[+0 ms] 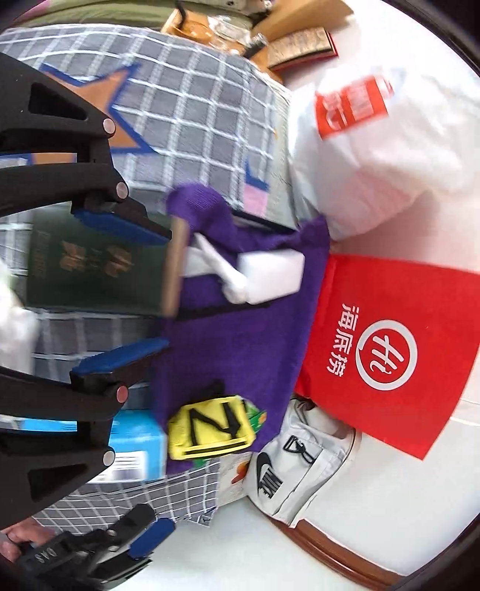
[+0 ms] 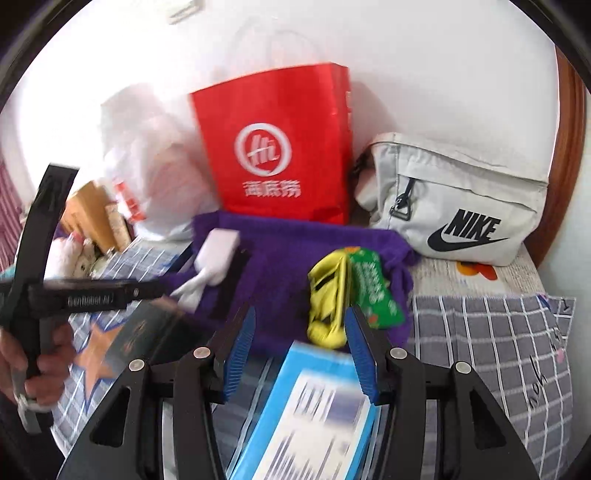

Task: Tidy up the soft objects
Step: 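Reach the right tool to the orange-print packet while the left tool reaches the white glove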

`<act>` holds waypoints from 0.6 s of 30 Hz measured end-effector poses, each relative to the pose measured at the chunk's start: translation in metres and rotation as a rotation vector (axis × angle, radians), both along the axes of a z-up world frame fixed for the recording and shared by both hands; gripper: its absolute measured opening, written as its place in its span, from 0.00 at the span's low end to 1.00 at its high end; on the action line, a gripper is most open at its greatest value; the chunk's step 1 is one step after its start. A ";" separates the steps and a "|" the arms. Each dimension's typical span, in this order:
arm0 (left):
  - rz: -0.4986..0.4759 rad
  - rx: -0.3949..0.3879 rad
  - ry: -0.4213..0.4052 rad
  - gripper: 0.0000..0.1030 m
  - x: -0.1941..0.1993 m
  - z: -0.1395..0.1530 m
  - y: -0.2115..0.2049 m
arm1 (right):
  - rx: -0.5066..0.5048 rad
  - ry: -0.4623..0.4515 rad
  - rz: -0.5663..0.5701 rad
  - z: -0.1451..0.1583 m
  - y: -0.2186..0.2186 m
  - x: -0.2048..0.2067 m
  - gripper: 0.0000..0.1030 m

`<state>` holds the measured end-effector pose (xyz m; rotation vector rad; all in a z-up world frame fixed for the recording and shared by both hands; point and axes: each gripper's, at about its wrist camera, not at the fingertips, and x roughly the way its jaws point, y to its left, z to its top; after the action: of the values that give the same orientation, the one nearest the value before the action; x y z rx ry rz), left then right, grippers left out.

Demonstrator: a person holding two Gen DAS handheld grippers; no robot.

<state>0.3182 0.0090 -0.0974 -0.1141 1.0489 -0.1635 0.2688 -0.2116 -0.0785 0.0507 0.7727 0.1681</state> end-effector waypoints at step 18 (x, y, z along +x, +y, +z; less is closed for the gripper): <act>0.052 -0.042 0.000 0.51 -0.137 -0.019 0.036 | -0.052 0.106 0.228 -0.069 0.078 -0.176 0.63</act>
<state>0.1812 0.0452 -0.1165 -0.1796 1.0415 -0.1384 0.0927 -0.1338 -0.1478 -0.0790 0.8873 0.3635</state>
